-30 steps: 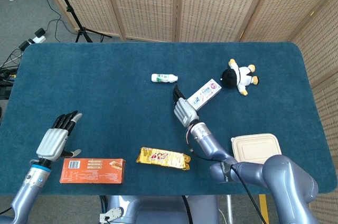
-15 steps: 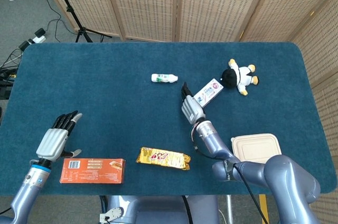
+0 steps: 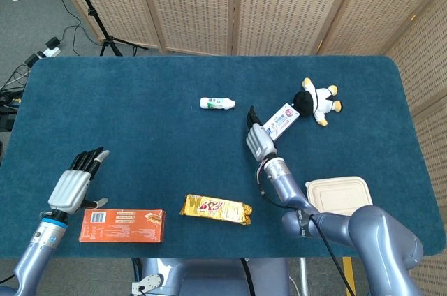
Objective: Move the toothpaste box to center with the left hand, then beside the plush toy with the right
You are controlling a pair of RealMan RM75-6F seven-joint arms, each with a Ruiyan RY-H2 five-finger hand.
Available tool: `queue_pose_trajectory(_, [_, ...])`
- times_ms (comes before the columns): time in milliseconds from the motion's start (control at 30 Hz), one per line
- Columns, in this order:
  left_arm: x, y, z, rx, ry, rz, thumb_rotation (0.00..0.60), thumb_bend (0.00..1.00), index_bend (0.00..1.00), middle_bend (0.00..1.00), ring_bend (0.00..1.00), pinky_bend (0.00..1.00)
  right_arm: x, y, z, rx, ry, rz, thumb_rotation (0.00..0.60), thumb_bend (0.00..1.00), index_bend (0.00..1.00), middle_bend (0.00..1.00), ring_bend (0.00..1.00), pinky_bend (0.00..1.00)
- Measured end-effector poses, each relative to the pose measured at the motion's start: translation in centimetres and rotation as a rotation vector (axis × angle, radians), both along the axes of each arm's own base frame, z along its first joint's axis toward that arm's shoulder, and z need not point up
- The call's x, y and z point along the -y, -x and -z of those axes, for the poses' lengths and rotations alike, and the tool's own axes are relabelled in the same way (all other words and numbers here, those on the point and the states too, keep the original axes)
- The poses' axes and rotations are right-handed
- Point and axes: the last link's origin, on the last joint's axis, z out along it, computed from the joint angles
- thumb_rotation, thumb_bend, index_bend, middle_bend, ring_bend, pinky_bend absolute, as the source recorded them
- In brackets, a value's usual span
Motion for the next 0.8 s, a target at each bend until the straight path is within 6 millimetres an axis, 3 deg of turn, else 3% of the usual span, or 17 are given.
queue_pose_trajectory(800, [0.2,-0.2,0.1,-0.001,0.006,0.010,0.600,0.00,0.00,0.00,0.00,0.00,2.1,0.2,0.7,-0.020,0.044,-0.003,0.600,0.81,0.28,0.13,0.00,0.01])
